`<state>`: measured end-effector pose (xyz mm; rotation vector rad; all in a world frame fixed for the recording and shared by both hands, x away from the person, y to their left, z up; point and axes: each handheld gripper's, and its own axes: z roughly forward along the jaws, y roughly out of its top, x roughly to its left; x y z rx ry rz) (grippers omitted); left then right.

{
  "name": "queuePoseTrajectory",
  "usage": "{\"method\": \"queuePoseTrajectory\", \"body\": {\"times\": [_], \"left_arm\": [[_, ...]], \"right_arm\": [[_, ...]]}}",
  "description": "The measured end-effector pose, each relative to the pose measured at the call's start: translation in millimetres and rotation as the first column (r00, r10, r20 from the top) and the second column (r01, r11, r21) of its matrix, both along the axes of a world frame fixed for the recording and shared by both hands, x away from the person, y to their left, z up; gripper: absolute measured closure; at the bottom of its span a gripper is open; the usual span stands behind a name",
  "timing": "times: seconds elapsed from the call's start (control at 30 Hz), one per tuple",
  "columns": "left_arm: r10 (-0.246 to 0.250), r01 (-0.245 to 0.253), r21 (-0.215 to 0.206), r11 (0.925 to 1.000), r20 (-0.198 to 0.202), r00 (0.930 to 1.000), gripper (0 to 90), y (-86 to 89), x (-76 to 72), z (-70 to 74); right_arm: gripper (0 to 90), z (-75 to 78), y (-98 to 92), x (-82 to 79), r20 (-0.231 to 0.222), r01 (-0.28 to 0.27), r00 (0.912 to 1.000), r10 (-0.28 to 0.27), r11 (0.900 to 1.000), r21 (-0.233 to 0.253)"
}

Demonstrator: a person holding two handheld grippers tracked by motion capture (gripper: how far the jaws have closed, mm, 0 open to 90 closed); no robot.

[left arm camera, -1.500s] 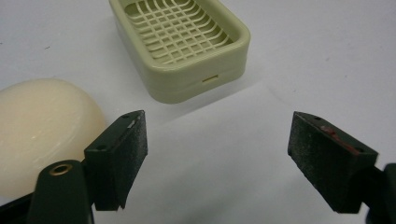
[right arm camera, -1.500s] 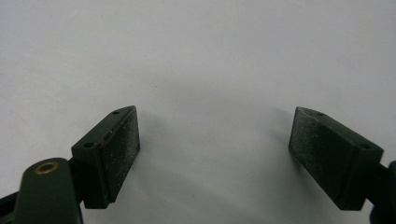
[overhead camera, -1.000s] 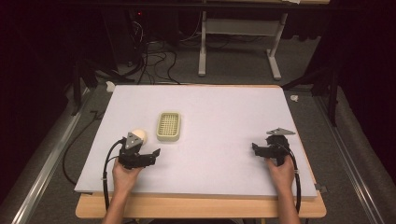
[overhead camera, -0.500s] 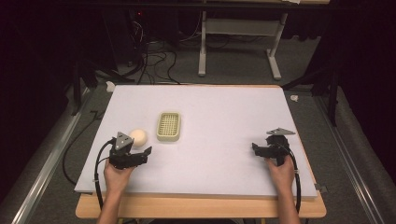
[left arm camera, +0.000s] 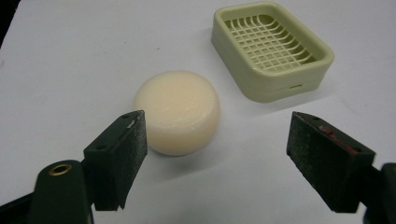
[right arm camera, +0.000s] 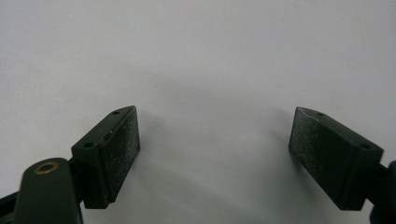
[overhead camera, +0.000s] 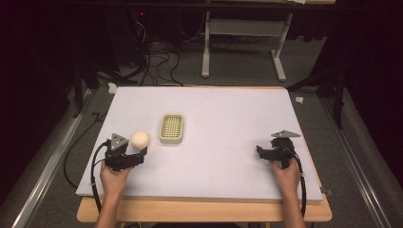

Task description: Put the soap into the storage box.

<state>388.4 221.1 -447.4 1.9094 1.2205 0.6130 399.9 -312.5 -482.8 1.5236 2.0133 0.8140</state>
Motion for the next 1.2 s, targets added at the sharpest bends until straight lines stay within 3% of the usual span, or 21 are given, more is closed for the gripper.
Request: {"method": "queuePoseTrajectory", "body": {"times": [0.33, 0.47, 0.53, 0.73, 0.83, 1.0, 1.2], "left_arm": [[0.030, -0.029, 0.029, 0.9992, -0.053, 0.9981, 17.7, 8.7, 14.7, -7.1], [0.041, -0.039, 0.031, 0.9988, -0.051, 0.9978, 16.4, 10.1, 22.2, -6.9], [0.046, -0.043, 0.037, 0.9984, -0.076, 0.9961, 15.2, 11.2, 28.4, -7.8], [0.038, -0.032, 0.064, 0.9974, -0.102, 0.9940, 13.6, 6.9, 40.1, -10.6], [0.038, -0.034, 0.045, 0.9984, -0.108, 0.9935, 12.0, 6.3, 45.7, -14.5], [0.041, -0.032, 0.064, 0.9974, -0.144, 0.9887, 11.3, 4.3, 52.5, -22.9], [0.035, -0.026, 0.067, 0.9974, -0.142, 0.9893, 12.0, -0.4, 55.9, -27.8]], "right_arm": [[16.8, 0.0, 0.0, 0.0, 0.000, 0.000, 1.0000, 0.000, 1.000, -0.001], [16.7, 0.0, 0.1, -0.1, 0.000, 0.000, 1.0000, 0.000, 1.000, 0.000], [16.7, 0.0, 0.1, -0.1, 0.000, 0.000, 1.0000, 0.000, 1.000, -0.001], [16.8, 0.0, 0.1, -0.1, 0.000, 0.000, 1.0000, 0.000, 1.000, -0.001], [16.8, 0.0, 0.1, -0.1, 0.000, 0.000, 1.0000, 0.000, 1.000, 0.000], [16.7, 0.0, 0.1, -0.1, 0.000, 0.000, 1.0000, 0.000, 1.000, 0.000], [16.7, 0.0, 0.1, 0.0, 0.000, 0.000, 1.0000, 0.000, 1.000, 0.000]]}}
